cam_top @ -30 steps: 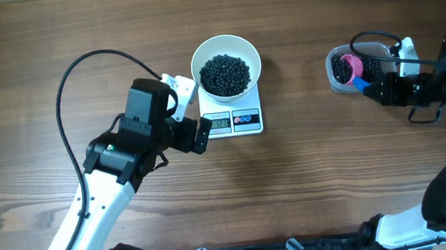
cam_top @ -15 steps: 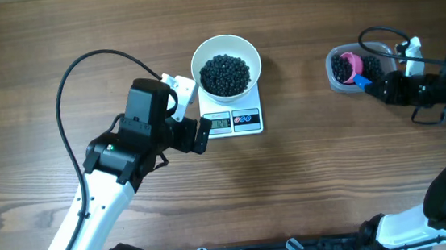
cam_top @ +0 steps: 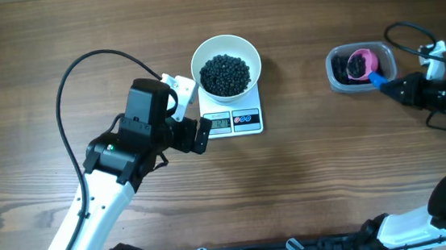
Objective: Scoop item into bowl and weigh 150g on scale
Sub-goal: 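Drag the scoop through the black beans to refill it, right gripper, then lift the filled scoop and carry it left over the bowl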
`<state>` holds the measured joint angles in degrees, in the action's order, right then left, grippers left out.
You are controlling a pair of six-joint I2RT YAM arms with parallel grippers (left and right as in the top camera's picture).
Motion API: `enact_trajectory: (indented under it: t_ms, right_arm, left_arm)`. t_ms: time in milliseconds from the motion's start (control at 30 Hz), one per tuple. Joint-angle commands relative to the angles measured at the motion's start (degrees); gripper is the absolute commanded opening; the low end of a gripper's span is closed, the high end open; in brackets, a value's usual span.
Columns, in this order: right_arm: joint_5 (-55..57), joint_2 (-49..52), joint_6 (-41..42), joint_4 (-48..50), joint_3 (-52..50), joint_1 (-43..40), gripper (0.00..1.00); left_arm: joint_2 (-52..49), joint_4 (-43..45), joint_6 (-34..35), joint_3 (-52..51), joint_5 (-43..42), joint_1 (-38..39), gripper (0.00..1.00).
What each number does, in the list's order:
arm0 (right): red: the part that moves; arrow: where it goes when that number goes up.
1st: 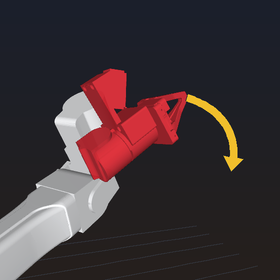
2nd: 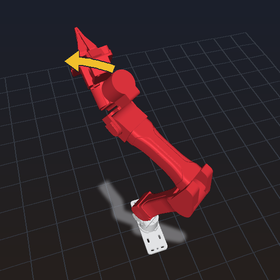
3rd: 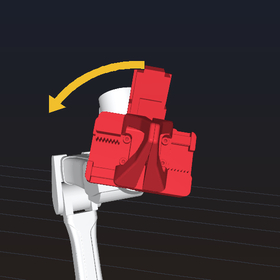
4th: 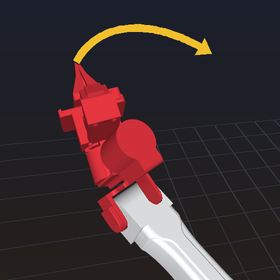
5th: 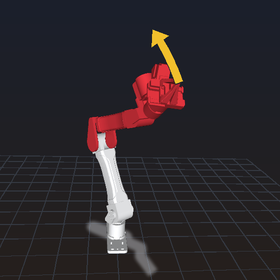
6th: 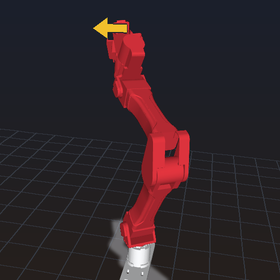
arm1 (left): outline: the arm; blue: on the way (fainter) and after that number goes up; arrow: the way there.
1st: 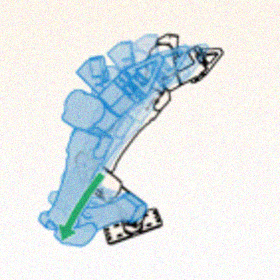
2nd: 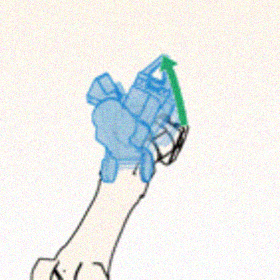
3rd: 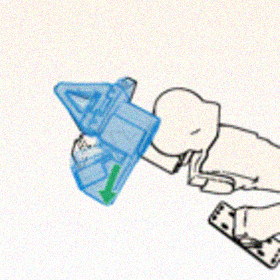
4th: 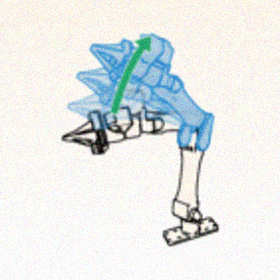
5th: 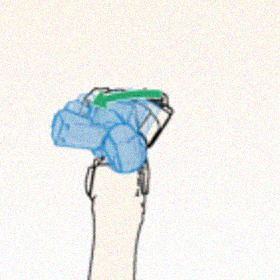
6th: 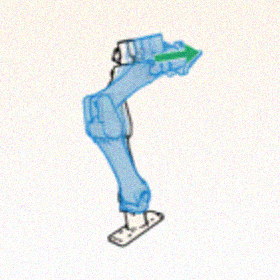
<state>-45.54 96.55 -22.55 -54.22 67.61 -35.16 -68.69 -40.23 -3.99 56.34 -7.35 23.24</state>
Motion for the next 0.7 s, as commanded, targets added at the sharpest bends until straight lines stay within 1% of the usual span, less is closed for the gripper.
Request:
enact_trajectory:
  t_ms: [0,133,233,367,500,667]
  right_arm:
    - [-8.15,0.74,1.88,-0.35,-0.70,-2.12,0.04]
    - [-12.15,0.74,2.03,-0.92,-0.68,-3.28,0.04]
    - [-14.62,0.74,6.23,-0.96,-0.68,-3.50,0.04]
    - [-17.68,0.74,6.49,-1.20,-0.68,-3.50,0.04]
    - [-29.92,0.74,6.80,-2.03,-0.68,-3.06,0.04]
    - [-31.12,0.74,15.52,-2.23,-0.70,0.66,0.04]
  left_arm:
    - [-0.02,0.15,0.33,-0.09,0.13,-0.22,1.00]
    - [-0.02,0.13,0.33,-0.09,0.13,-0.22,1.00]
    - [-0.02,0.13,0.33,-0.09,0.13,-0.22,1.00]
    - [-0.02,0.13,0.33,-0.09,0.13,-0.22,1.00]
    - [-0.02,0.13,0.33,-0.09,0.13,-0.22,1.00]
    - [-0.02,0.13,0.33,-0.09,0.13,-0.22,1.00]
